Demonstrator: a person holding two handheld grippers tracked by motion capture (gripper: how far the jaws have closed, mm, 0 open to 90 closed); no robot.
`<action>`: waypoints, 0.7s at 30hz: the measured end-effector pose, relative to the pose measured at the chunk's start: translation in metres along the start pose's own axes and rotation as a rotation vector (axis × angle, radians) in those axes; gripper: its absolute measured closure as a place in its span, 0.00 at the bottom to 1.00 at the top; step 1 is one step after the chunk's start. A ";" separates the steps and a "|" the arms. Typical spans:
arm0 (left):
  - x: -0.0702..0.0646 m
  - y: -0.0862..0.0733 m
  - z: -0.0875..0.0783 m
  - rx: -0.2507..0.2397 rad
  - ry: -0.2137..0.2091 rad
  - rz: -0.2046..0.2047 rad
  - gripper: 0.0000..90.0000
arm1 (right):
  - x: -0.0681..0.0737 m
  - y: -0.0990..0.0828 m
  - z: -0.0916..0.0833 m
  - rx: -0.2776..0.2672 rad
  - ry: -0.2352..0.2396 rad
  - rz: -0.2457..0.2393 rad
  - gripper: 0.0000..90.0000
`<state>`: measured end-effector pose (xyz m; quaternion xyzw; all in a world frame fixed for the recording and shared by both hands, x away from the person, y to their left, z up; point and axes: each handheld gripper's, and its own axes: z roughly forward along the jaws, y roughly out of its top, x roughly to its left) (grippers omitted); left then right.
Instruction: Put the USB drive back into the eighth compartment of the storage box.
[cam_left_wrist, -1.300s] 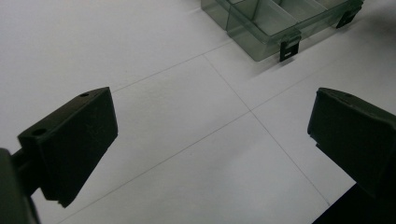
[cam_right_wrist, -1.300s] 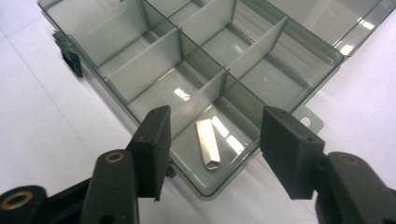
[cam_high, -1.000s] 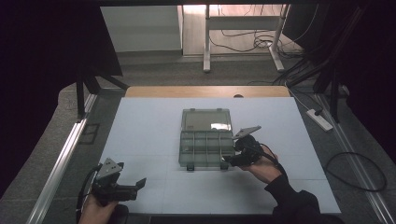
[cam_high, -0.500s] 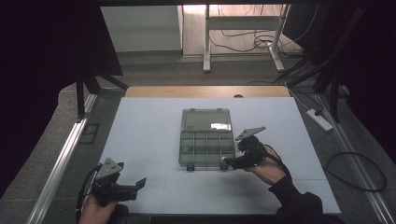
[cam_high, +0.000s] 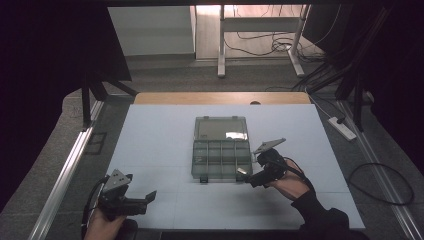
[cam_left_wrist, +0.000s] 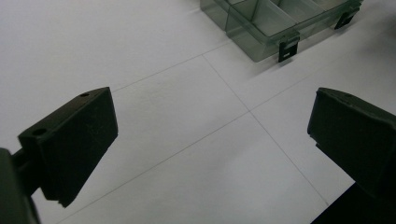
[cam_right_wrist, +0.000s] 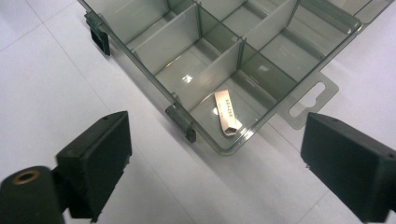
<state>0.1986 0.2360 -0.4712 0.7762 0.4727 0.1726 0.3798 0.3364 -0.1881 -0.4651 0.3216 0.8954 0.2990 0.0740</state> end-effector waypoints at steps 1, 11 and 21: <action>0.000 0.000 0.000 0.000 0.001 0.000 0.02 | 0.000 0.000 0.000 -0.001 0.000 -0.001 0.07; 0.000 0.000 0.000 -0.001 0.000 0.000 0.02 | 0.002 -0.005 -0.003 -0.024 -0.015 -0.014 0.02; 0.000 0.000 0.000 0.000 0.001 0.000 0.02 | 0.003 -0.008 -0.006 -0.026 -0.015 -0.035 0.03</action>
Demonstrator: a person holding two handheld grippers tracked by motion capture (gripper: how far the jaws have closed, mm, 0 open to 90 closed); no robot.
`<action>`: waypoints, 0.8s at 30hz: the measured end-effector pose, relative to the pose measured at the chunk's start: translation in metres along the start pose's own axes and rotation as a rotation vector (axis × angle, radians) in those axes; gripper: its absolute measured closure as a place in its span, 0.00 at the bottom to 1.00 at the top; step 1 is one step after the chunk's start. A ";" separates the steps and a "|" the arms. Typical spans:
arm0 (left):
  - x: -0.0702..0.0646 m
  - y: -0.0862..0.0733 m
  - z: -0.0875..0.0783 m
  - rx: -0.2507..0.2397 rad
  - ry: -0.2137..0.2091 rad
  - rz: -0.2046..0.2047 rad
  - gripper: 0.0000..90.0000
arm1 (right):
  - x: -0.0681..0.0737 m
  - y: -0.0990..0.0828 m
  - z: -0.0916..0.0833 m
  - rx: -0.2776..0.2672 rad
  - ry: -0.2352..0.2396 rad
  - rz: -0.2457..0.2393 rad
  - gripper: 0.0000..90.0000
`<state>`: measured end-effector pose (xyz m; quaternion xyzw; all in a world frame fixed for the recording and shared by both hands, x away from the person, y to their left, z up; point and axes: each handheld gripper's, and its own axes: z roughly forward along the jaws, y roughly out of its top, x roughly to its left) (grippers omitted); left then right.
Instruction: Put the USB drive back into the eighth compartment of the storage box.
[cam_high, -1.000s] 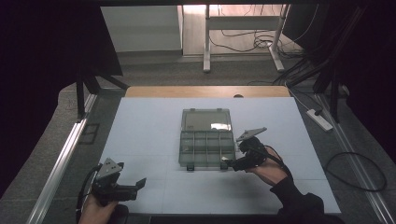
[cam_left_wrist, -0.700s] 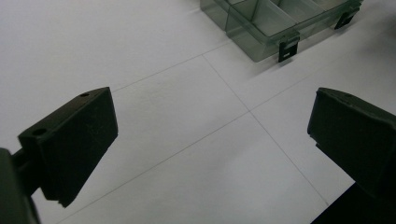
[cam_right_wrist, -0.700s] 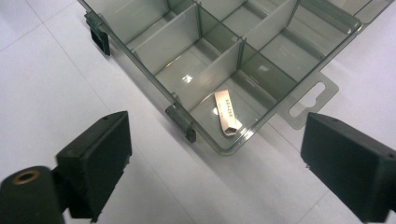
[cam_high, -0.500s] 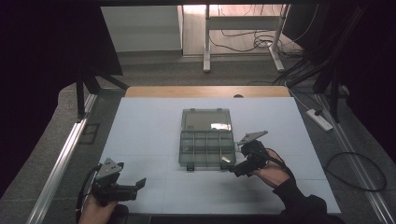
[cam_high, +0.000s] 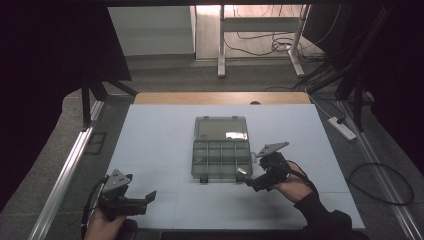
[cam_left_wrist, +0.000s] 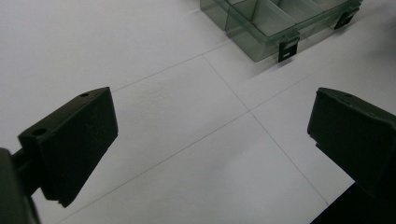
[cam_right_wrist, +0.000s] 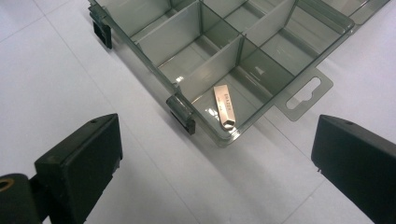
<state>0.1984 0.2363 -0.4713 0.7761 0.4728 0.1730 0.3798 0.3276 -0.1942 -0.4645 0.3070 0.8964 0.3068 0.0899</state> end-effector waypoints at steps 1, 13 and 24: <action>0.000 0.000 0.000 0.000 0.001 0.000 0.02 | 0.001 0.000 -0.001 -0.002 0.006 0.003 0.03; 0.000 0.000 0.000 0.000 -0.001 -0.002 0.02 | 0.002 -0.003 -0.008 -0.014 0.016 -0.002 0.04; 0.000 0.000 0.000 0.000 -0.001 -0.002 0.02 | 0.000 -0.010 -0.015 -0.014 0.012 0.018 0.05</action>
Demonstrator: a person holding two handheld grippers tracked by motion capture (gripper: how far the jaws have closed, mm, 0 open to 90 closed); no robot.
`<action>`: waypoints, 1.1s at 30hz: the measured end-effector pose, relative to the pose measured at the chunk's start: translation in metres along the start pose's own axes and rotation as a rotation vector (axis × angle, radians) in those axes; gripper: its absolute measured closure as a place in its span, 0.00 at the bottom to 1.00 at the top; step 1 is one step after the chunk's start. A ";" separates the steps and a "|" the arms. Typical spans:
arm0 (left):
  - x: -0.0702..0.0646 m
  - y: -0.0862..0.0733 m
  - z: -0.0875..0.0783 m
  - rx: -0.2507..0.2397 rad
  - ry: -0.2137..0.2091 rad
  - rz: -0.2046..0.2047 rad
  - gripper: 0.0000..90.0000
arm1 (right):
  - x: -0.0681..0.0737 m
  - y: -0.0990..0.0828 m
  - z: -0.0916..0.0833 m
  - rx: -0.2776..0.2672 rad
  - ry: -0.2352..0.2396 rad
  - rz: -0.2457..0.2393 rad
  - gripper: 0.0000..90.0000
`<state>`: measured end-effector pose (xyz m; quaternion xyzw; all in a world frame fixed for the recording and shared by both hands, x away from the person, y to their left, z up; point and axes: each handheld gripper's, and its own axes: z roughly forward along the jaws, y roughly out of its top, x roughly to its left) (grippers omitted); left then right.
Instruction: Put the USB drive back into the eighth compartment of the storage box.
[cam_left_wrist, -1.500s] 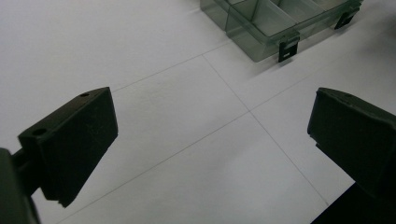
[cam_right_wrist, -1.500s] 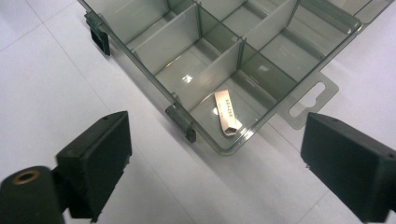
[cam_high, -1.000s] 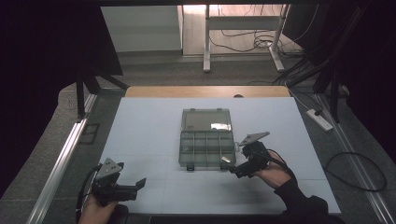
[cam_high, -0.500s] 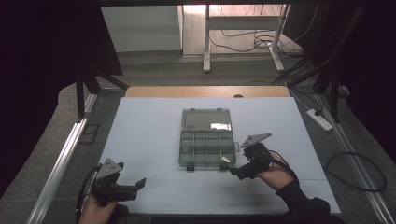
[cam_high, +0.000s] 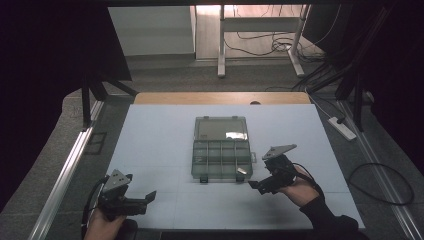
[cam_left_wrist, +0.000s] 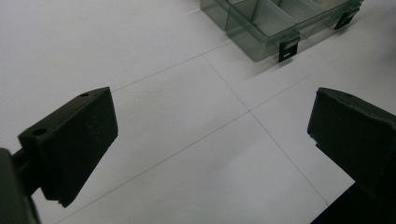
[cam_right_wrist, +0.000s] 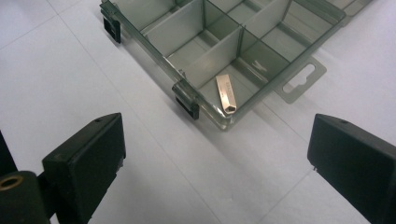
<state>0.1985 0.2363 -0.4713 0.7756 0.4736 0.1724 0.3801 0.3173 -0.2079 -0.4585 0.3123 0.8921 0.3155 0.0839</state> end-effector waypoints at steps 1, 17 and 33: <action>0.000 0.000 0.000 0.000 0.000 -0.001 0.02 | 0.000 -0.001 -0.001 0.000 0.002 -0.001 0.06; 0.000 0.000 0.000 0.000 0.000 -0.001 0.02 | -0.004 -0.011 -0.014 -0.006 0.004 0.015 0.07; 0.001 0.000 0.000 0.000 -0.001 -0.003 0.02 | -0.011 -0.030 -0.029 -0.006 -0.004 0.053 0.02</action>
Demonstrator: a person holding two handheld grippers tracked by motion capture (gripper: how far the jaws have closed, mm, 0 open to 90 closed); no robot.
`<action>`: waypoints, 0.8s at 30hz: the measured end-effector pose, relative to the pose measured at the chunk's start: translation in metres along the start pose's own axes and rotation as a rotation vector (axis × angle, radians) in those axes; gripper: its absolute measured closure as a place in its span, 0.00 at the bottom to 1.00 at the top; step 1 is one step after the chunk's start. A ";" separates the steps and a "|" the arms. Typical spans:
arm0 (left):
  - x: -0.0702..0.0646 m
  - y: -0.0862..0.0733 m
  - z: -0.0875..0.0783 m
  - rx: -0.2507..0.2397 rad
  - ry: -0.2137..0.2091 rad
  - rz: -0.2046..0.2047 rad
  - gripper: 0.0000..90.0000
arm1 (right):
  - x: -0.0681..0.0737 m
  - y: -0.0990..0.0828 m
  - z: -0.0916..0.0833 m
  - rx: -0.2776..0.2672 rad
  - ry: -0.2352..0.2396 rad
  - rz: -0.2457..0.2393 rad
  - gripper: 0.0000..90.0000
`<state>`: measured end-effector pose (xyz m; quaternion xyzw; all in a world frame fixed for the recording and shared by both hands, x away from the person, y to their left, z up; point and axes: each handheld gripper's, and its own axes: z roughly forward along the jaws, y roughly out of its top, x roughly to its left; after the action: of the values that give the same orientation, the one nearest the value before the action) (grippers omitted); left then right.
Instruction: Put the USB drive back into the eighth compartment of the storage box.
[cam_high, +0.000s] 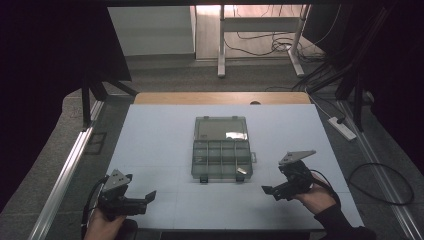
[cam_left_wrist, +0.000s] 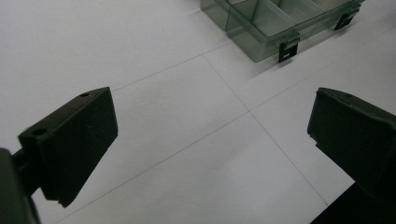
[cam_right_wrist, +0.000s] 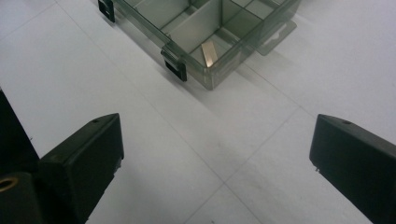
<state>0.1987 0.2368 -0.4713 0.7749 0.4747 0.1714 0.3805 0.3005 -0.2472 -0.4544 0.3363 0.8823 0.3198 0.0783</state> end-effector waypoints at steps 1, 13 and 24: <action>0.000 0.000 0.000 -0.001 0.000 0.000 0.02 | 0.000 -0.001 -0.001 -0.003 -0.002 0.004 0.02; 0.000 0.000 0.000 0.000 0.001 0.000 0.02 | -0.005 -0.018 -0.016 -0.028 -0.028 0.028 0.00; 0.000 0.000 0.000 0.001 0.001 -0.001 0.02 | -0.011 -0.035 -0.032 -0.061 -0.031 0.080 0.00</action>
<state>0.1988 0.2367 -0.4713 0.7747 0.4754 0.1715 0.3800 0.2784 -0.2906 -0.4519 0.3739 0.8565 0.3444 0.0894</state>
